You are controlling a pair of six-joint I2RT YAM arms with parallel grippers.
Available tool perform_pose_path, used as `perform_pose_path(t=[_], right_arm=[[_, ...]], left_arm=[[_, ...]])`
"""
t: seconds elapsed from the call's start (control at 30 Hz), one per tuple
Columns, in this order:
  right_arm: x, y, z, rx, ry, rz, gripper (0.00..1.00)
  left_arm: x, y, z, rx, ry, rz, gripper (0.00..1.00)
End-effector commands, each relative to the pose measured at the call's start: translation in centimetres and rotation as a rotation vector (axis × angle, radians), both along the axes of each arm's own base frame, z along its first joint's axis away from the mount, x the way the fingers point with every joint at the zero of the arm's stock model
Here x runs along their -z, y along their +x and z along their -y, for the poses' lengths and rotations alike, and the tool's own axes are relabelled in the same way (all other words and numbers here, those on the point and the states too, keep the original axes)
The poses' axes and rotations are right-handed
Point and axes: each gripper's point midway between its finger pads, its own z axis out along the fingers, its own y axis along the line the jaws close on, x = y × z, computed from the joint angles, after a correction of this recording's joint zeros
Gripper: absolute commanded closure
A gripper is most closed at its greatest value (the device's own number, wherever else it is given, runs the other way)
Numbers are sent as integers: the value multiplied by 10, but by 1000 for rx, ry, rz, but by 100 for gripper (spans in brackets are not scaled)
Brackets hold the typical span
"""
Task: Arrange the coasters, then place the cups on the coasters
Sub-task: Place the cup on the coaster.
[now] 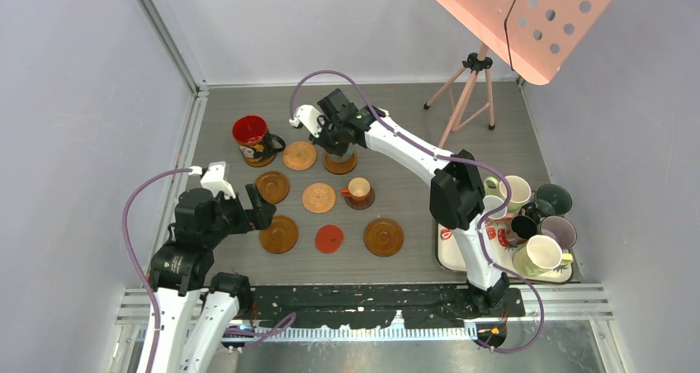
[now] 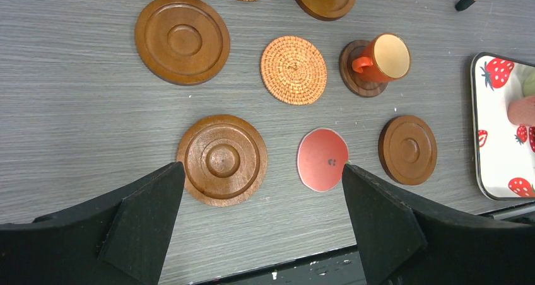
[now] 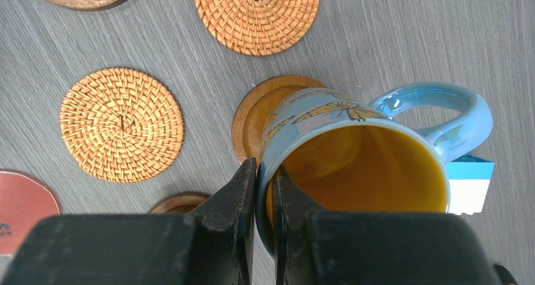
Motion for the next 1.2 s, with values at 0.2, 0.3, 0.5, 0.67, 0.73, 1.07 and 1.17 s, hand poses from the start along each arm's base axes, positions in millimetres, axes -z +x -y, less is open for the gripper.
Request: perform_pose_path(t=[0.2, 0.3, 0.5, 0.67, 0.73, 1.07, 1.17], right_arm=[[-49, 15, -15, -10, 94, 91, 91], [-49, 14, -17, -16, 103, 84, 91], [-45, 13, -17, -17, 104, 67, 89], [-42, 14, -16, -14, 97, 54, 88], [-40, 14, -15, -13, 96, 49, 87], [-35, 15, -15, -20, 92, 39, 80], [-35, 15, -15, -24, 90, 40, 78]], left_arm=[[-6, 2, 2, 3, -10, 29, 0], [-7, 2, 1, 3, -10, 33, 0], [-7, 2, 1, 2, -9, 32, 0], [-6, 2, 1, 0, -8, 31, 0], [-6, 2, 1, -1, -7, 31, 0], [-6, 3, 0, -4, -5, 29, 0], [-6, 2, 0, -6, -4, 30, 0]])
